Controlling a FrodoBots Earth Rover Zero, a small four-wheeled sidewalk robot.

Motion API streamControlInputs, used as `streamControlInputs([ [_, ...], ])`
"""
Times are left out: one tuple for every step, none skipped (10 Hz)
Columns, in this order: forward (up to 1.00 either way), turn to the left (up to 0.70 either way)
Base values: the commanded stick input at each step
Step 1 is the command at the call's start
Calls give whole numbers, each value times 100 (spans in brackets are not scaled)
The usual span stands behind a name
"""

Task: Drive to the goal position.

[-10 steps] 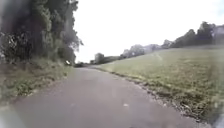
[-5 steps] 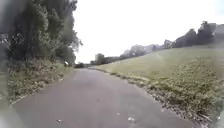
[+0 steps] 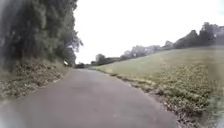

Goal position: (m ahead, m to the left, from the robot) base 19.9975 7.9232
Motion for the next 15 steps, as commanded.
streamControlInputs([
  [85,2],
  [85,2],
  [85,2],
  [92,2],
  [98,3],
  [100,8],
  [100,16],
  [100,2],
  [100,2],
  [100,3],
  [100,15],
  [100,27],
  [100,25],
  [100,17],
  [100,11],
])
